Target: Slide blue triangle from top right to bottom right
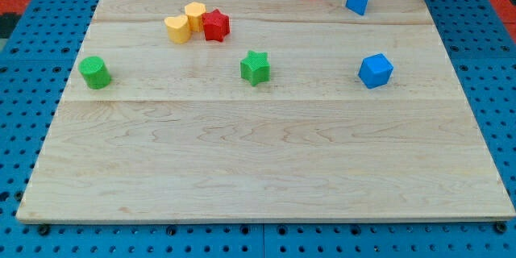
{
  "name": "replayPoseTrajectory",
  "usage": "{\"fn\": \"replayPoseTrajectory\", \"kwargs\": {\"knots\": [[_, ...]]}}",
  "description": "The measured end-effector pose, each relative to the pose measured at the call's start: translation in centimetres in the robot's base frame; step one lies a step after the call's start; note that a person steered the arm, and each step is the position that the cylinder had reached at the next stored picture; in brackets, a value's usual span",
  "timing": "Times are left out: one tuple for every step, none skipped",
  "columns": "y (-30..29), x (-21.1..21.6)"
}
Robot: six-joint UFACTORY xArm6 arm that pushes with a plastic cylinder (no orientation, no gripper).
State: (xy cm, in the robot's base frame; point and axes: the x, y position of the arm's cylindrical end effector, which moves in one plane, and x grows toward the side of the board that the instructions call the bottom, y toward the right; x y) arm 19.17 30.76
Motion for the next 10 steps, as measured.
{"fn": "replayPoseTrajectory", "kwargs": {"knots": [[-5.5,2.7],[-10.5,4.7],[-7.7,2.6],[-10.8,2.4],[-17.7,4.6],[-19.4,4.8],[-16.9,4.2],[-20.7,3.3],[-23.2,3.1],[-27.5,4.0]]}}
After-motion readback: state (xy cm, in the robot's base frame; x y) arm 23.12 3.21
